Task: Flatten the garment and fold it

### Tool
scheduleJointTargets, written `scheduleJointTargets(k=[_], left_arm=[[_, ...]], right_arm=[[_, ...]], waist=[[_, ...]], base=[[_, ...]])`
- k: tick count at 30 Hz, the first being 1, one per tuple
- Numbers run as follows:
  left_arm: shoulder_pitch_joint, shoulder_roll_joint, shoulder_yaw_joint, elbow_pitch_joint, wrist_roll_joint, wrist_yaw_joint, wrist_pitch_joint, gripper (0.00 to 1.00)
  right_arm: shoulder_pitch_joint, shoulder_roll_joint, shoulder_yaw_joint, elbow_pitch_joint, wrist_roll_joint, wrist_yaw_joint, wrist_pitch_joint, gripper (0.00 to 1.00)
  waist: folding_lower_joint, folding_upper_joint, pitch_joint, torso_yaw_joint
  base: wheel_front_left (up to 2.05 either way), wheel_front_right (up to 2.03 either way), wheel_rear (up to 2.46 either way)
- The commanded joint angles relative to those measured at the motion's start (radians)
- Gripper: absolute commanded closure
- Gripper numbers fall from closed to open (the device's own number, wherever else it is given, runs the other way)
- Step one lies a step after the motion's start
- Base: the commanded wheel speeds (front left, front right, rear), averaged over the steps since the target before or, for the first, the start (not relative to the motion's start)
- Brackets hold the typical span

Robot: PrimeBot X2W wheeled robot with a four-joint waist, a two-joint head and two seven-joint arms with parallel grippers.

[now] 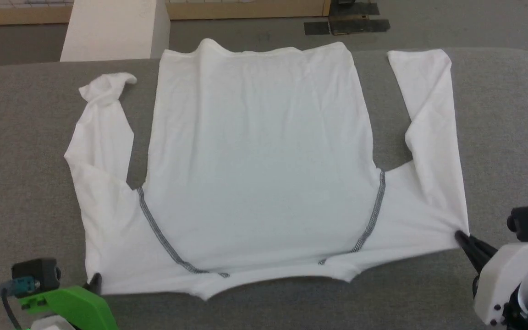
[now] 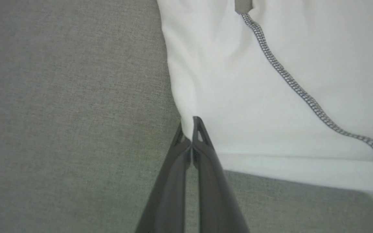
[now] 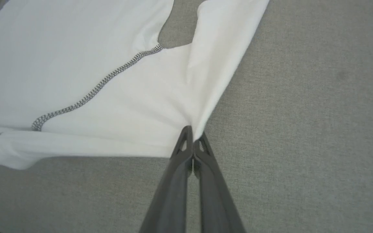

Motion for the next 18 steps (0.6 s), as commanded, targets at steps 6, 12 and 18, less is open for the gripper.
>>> scheduleJointTargets(k=[6,12,18], left_arm=[[0.127,0.001,-0.008,-0.050,0.042,0.068,0.014,1.00],[0.133,-0.036,-0.051,-0.007,0.051,0.060,-0.026,1.00],[0.096,-0.084,-0.094,0.057,0.063,0.036,-0.106,0.00]], right_arm=[[0.153,0.100,-0.122,-0.057,-0.085,-0.011,0.090,1.00],[0.209,0.173,-0.114,0.014,-0.115,-0.011,0.070,1.00],[0.202,0.197,-0.094,0.092,-0.119,-0.011,-0.027,0.00]], waist=[[0.0001,0.0000,-0.021,0.021],[0.0001,0.0000,-0.013,0.034],[0.0001,0.0000,-0.022,0.038]], base=[[0.00,0.00,0.00],[0.00,0.00,0.00],[0.00,0.00,0.00]])
